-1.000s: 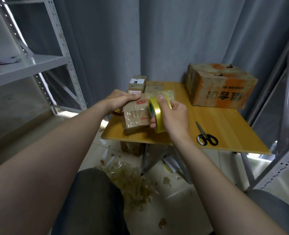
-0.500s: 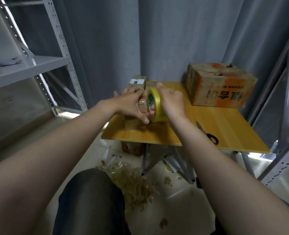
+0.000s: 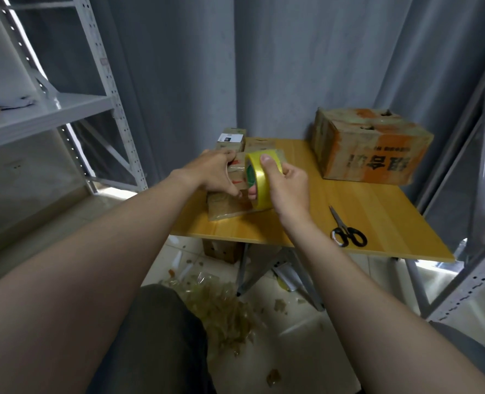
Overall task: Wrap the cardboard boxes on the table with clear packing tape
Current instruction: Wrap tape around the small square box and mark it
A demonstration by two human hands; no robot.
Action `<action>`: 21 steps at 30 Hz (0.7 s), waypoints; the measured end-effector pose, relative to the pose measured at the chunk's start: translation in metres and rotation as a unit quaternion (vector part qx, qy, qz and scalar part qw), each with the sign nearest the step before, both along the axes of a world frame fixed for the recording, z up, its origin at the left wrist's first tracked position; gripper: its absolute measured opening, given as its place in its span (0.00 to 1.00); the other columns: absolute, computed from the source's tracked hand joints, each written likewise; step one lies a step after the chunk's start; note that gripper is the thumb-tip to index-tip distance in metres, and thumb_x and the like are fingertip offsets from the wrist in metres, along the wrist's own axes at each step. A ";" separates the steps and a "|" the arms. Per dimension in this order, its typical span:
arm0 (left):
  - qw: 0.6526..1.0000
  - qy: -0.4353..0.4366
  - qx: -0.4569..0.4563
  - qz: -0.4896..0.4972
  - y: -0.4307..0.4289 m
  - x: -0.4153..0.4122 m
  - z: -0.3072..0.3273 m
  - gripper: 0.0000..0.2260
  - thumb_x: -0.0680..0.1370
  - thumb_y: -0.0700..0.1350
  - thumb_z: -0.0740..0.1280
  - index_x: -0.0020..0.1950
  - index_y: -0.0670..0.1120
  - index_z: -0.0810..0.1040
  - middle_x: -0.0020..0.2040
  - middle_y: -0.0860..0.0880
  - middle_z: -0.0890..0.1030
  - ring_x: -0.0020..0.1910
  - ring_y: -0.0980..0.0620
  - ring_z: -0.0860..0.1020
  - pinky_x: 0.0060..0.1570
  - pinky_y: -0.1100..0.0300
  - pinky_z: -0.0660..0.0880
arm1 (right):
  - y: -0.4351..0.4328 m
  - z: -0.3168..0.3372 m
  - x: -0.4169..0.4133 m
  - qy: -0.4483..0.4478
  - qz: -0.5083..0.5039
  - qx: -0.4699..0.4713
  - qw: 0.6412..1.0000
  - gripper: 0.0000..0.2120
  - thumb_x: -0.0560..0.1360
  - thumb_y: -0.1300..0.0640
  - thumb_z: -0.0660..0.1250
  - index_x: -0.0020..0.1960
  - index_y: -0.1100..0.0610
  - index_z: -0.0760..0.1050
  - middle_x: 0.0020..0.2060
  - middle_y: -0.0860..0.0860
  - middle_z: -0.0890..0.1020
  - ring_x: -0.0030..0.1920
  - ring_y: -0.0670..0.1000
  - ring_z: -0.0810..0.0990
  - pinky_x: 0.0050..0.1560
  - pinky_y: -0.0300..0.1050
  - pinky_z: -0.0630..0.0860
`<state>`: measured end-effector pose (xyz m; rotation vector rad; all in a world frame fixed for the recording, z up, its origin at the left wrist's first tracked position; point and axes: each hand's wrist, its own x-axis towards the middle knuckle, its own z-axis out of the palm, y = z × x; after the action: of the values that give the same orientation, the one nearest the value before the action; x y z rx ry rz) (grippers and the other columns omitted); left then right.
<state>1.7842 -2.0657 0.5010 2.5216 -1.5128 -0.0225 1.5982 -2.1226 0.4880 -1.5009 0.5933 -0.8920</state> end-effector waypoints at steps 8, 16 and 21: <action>0.995 0.090 0.001 0.037 -0.001 0.007 -0.001 0.46 0.67 0.58 0.81 0.81 0.51 0.66 0.73 0.49 0.74 0.70 0.46 0.73 0.62 0.58 0.70 | 0.001 -0.011 -0.008 0.057 0.017 0.053 0.997 0.20 0.81 0.43 0.69 0.47 0.62 0.82 0.33 0.60 0.86 0.32 0.61 0.86 0.43 0.61 0.86; 0.987 0.154 -0.020 0.047 -0.005 0.020 -0.013 0.49 0.66 0.59 0.81 0.82 0.53 0.64 0.76 0.50 0.71 0.72 0.46 0.71 0.67 0.56 0.69 | -0.001 0.007 -0.017 0.085 0.014 0.051 0.995 0.15 0.83 0.50 0.66 0.46 0.61 0.80 0.34 0.64 0.85 0.28 0.57 0.83 0.33 0.52 0.84; 0.987 0.157 -0.019 0.043 -0.007 0.025 -0.014 0.49 0.66 0.61 0.81 0.82 0.52 0.64 0.78 0.50 0.69 0.74 0.46 0.70 0.68 0.56 0.68 | 0.002 -0.002 -0.019 0.123 0.013 0.069 0.990 0.20 0.82 0.46 0.66 0.47 0.63 0.81 0.31 0.61 0.85 0.29 0.58 0.85 0.38 0.56 0.85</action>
<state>1.8094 -2.0729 0.4874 2.4107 -1.2688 -0.3562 1.5789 -2.1208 0.4861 -1.4993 0.7967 -0.6360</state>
